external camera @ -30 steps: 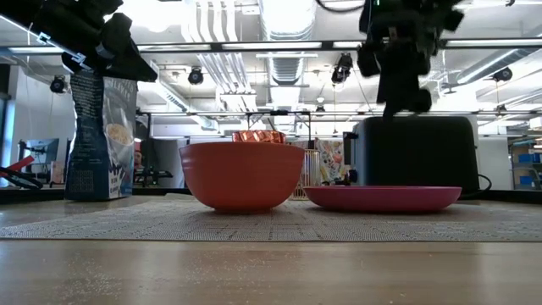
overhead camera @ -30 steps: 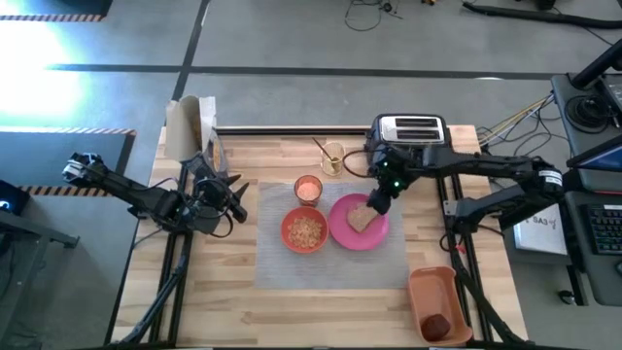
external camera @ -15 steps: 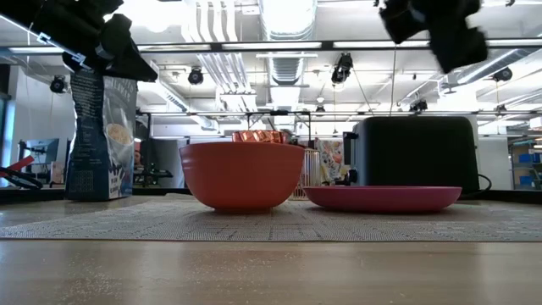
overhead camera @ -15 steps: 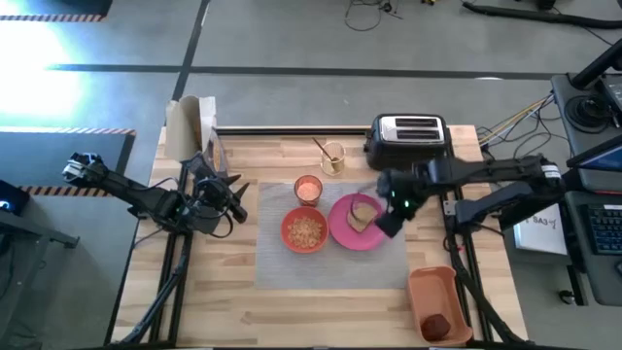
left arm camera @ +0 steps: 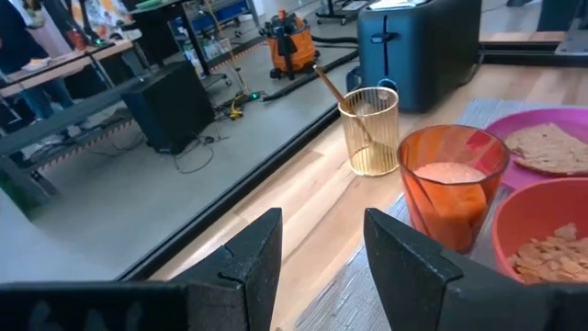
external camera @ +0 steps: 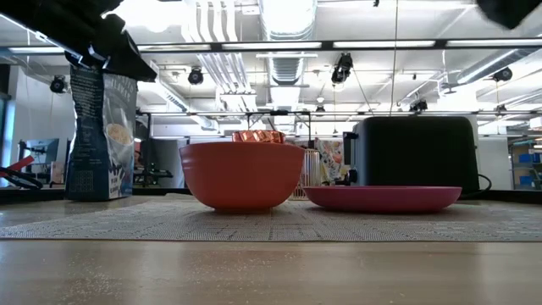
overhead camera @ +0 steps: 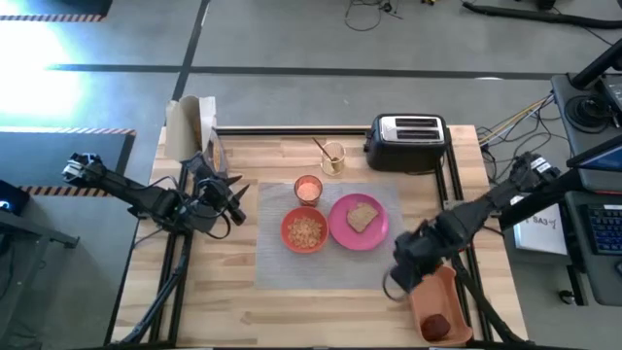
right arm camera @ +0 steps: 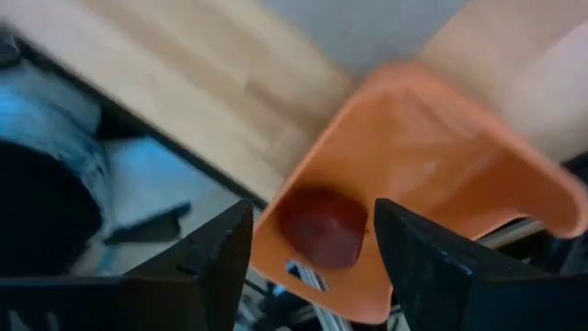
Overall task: Arrange a breakfast setting
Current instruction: Put the red apple on the gray tablemat to the top right of the orange bowl
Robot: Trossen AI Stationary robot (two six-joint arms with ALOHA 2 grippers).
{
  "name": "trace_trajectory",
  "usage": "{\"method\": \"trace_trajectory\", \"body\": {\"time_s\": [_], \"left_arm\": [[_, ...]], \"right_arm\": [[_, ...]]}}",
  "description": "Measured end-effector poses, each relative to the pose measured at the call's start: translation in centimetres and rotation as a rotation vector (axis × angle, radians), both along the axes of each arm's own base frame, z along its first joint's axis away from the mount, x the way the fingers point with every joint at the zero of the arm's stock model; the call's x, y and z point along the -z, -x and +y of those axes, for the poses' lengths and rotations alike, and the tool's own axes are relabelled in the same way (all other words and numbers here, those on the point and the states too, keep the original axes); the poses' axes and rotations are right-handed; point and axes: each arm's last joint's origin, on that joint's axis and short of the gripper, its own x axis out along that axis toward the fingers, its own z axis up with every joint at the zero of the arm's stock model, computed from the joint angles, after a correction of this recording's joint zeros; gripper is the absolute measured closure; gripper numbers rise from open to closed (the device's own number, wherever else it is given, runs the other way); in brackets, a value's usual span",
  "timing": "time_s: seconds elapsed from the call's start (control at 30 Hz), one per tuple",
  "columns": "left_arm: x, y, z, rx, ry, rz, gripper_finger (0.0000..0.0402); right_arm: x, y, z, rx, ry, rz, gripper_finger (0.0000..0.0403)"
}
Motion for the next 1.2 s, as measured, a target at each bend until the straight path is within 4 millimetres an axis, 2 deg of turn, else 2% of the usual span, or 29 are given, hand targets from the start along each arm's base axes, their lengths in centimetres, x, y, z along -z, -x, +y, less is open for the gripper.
{"method": "trace_trajectory", "body": {"time_s": [0.23, 0.57, 0.87, 1.2], "left_arm": [[-0.3, 0.3, 0.1, 0.004, 0.009, -0.019, 0.0263], [-0.8, 0.8, 0.3, 0.004, 0.025, -0.059, 0.0263], [-1.1, 1.1, 0.4, -0.007, 0.062, -0.112, 0.0263], [-1.2, 1.1, 0.4, -0.016, 0.093, -0.149, 0.0263]], "right_arm": [[1.5, 1.0, 4.6, -0.155, 0.010, 0.026, 0.0162], [4.1, 1.8, 9.3, -0.391, 0.075, 0.064, 0.0127], [5.8, 2.6, 11.9, -0.656, 0.095, 0.026, 0.0124], [6.7, 4.3, 14.1, -0.766, 0.091, -0.005, 0.0136]]}}
